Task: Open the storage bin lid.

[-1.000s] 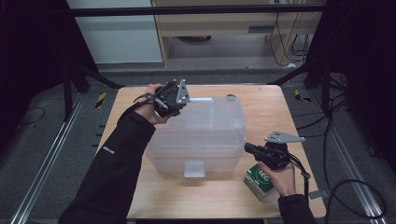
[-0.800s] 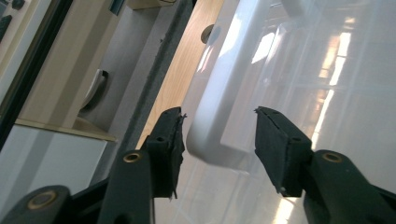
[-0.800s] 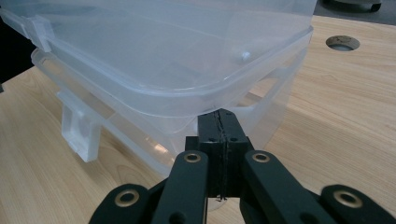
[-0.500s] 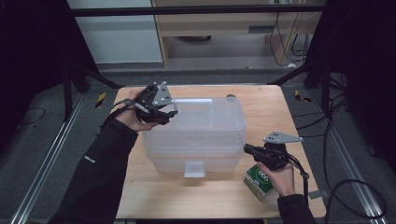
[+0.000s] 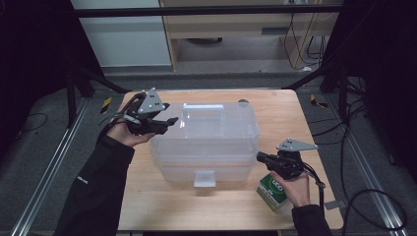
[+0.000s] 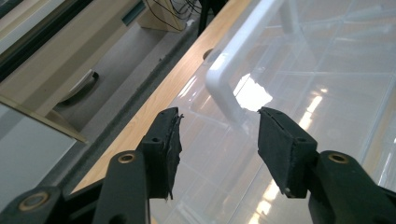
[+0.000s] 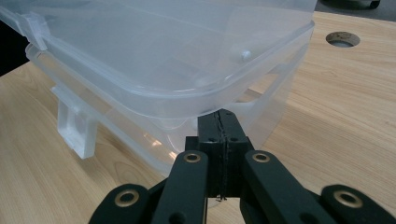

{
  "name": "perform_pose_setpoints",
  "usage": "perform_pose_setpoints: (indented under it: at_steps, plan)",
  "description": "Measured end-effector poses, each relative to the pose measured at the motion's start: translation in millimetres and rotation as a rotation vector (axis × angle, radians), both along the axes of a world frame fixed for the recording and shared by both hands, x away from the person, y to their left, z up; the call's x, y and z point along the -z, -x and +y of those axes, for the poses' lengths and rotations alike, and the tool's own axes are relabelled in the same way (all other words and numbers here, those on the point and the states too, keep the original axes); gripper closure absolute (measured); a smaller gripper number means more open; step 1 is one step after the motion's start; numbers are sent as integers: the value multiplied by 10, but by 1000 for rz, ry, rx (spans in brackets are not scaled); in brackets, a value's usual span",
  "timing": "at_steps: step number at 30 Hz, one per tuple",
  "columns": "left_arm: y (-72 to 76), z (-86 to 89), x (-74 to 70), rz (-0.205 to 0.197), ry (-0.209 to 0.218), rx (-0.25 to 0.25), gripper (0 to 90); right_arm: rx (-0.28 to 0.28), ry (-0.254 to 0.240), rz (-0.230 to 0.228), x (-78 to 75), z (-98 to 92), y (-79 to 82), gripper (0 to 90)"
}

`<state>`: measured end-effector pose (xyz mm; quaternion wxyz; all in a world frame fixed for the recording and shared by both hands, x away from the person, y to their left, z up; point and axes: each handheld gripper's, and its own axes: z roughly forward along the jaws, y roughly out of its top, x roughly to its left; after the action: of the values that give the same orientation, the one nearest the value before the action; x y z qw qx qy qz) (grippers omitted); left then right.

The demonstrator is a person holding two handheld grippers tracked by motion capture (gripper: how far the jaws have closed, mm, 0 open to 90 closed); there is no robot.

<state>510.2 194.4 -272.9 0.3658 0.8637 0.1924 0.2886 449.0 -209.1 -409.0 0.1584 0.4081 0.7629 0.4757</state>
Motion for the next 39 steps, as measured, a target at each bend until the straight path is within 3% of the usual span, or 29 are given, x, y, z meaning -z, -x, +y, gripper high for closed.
perform_pose_setpoints:
  at_steps: [14,16,17,19,24,26,34,39]
  plan:
    - [170,449,86,-18,219,-175,648,-2,6,4,1,5,0,898]
    - [165,484,91,-33,237,-164,654,-2,7,4,2,5,-1,898]
    - [215,561,108,-31,264,-202,660,-2,8,3,1,5,0,898]
    - [230,601,118,-35,273,-214,681,-2,8,3,0,5,-1,898]
    - [321,831,208,-74,334,-301,747,-1,8,5,0,7,0,898]
    - [364,900,263,-51,368,-331,763,-1,10,5,1,8,1,898]
    - [495,1074,610,-29,394,-385,832,0,13,7,5,11,1,898]
    - [502,1131,792,7,383,-405,858,0,14,9,7,15,1,898]
